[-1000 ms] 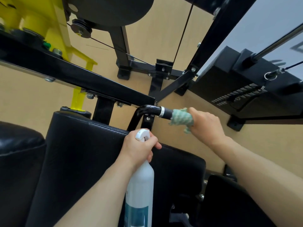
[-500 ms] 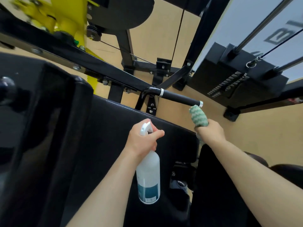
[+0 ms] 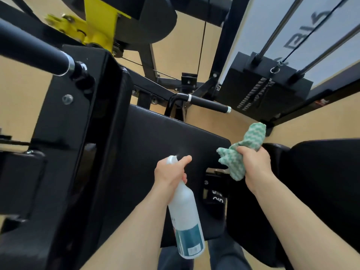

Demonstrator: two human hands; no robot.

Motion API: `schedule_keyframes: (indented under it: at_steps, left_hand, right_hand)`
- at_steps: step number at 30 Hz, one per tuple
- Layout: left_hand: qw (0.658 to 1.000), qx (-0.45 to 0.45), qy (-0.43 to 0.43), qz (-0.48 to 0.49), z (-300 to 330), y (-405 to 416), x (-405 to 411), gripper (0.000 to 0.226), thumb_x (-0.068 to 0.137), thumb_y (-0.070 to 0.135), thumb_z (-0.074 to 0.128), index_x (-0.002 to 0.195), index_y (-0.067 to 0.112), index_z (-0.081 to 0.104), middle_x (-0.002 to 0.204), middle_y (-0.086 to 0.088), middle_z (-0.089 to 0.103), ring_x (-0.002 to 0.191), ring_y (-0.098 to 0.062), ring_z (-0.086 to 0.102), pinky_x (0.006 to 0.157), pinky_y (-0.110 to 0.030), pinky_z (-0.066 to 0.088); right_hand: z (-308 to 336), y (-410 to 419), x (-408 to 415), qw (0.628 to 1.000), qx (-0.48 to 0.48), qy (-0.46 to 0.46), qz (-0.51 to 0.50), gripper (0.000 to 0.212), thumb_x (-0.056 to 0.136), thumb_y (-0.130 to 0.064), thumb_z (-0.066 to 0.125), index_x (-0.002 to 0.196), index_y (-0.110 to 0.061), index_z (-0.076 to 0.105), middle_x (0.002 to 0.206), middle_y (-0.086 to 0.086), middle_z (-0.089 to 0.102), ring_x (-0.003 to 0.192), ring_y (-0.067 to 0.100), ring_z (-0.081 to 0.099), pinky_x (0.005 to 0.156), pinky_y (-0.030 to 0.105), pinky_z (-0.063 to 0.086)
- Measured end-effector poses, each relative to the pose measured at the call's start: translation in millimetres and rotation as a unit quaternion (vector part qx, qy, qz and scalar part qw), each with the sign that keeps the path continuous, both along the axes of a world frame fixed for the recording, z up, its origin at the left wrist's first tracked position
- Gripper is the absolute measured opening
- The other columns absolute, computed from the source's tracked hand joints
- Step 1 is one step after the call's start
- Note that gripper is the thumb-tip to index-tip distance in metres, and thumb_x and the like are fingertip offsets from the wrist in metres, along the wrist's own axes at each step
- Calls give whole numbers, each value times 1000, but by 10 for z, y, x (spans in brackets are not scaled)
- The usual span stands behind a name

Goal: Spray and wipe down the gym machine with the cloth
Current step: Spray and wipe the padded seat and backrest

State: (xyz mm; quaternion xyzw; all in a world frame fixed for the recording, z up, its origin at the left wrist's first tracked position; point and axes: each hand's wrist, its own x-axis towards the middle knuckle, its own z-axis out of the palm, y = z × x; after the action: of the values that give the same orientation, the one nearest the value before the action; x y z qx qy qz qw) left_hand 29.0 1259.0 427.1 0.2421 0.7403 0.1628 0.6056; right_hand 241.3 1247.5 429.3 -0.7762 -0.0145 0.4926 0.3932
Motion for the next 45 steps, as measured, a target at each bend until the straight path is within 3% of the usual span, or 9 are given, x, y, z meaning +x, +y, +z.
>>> schedule_keyframes:
  at_steps: [5,14,19,24,29,36,38,40,45]
  left_hand:
    - [998,40,36,-20,92,-126,26,49,80,48,85,81,16,48,46,10,54,60,-20,57,76,-43,55]
    - [988,15,113,105,298,-871,-342,27,88,47,77,86,30,56,51,0,60,62,-20,61,88,-45,57]
    - [975,-6,132,179,379,-1377,-611,53,80,54,84,75,14,50,43,8,57,57,-19,61,93,-50,60]
    - [965,4,166,205,413,-1690,-762,34,90,52,74,88,24,54,60,-2,65,81,-27,69,99,-48,54]
    - [969,-10,125,214,365,-1889,-893,48,88,53,76,94,11,54,66,-3,60,58,-20,57,87,-44,59]
    - [983,-13,105,152,209,-2077,-1141,37,88,49,78,110,23,62,46,5,53,60,-18,53,87,-49,57]
    - [987,-5,100,124,179,-2074,-1217,33,87,45,81,93,21,59,47,3,52,58,-20,51,79,-45,54]
    - [990,9,114,78,153,-2078,-1298,47,84,45,83,76,15,48,51,1,53,56,-23,51,71,-38,49]
    - [973,47,212,-80,165,-2043,-1429,41,89,46,75,91,8,57,73,-4,65,46,-5,58,55,-24,44]
  right_hand:
    - [189,-330,-34,998,31,-50,-11,22,90,-13,66,106,-27,64,106,0,71,96,24,71,92,49,57]
    - [89,-898,-323,997,18,-9,70,20,92,-9,63,100,-28,62,107,3,71,95,24,70,84,44,58]
    - [143,-1093,-537,990,13,-16,143,21,88,-11,64,103,-25,64,103,3,71,96,25,70,93,50,56]
    - [167,-1307,-691,983,10,-24,183,22,89,-11,63,108,-21,64,103,2,70,96,23,69,88,43,56]
    - [84,-1632,-848,981,-8,-49,188,21,91,-8,59,108,-20,63,101,2,70,93,22,68,77,37,54]
    - [-109,-2109,-1297,989,-42,-65,123,30,92,-13,62,118,-22,51,104,0,61,95,24,64,86,47,56]
    - [-125,-2149,-1406,994,-43,-37,91,42,89,-18,68,125,-20,46,105,-2,59,96,24,64,88,52,57]
    - [-129,-2141,-1475,997,-40,-32,65,49,88,-22,72,127,-20,43,104,-5,56,94,20,63,84,47,57]
    - [-87,-1878,-1603,979,49,-193,53,41,89,-20,69,123,-23,45,112,-4,60,93,10,62,72,28,55]
